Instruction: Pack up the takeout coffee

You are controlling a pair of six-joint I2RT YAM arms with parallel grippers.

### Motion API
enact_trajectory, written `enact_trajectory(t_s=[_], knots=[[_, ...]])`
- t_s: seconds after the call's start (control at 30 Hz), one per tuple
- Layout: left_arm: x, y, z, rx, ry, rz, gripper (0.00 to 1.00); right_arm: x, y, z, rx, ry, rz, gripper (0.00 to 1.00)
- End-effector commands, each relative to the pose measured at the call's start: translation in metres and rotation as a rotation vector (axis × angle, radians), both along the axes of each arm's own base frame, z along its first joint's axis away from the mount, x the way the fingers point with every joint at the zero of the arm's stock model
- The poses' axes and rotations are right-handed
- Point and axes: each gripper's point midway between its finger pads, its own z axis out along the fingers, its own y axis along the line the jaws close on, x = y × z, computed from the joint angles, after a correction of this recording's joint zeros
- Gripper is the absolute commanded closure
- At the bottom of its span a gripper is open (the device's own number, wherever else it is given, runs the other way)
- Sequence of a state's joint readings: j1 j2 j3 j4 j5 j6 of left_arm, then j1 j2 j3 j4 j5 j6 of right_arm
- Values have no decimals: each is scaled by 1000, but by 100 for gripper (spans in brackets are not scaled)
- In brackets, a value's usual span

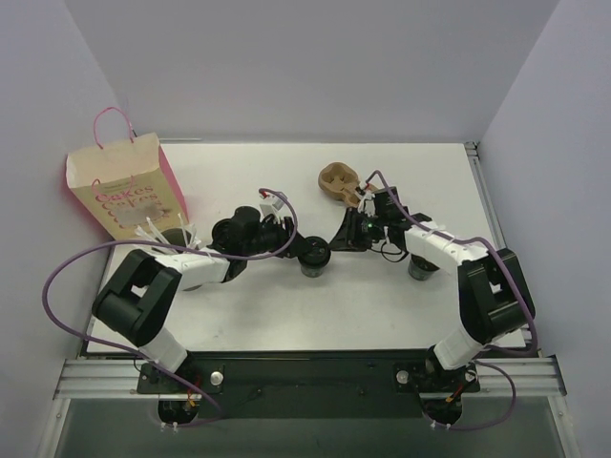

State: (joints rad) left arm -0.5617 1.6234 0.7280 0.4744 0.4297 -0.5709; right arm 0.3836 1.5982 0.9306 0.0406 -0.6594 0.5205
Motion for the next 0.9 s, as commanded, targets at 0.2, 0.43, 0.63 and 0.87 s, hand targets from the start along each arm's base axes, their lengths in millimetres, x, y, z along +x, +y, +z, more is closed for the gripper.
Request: enact_trajectory(t_s=[0.2, 0.43, 0.63, 0.87], knots=[[-46, 43, -110, 323, 240, 0, 48, -10, -18, 23, -70, -7, -8, 62], [-44, 35, -101, 305, 205, -44, 48, -12, -8, 49, -22, -58, 161, 50], [-43, 29, -99, 297, 195, -80, 47, -5, 5, 54, 12, -60, 264, 50], [-44, 25, -101, 289, 204, -98, 48, 5, 7, 44, -50, -64, 387, 50]])
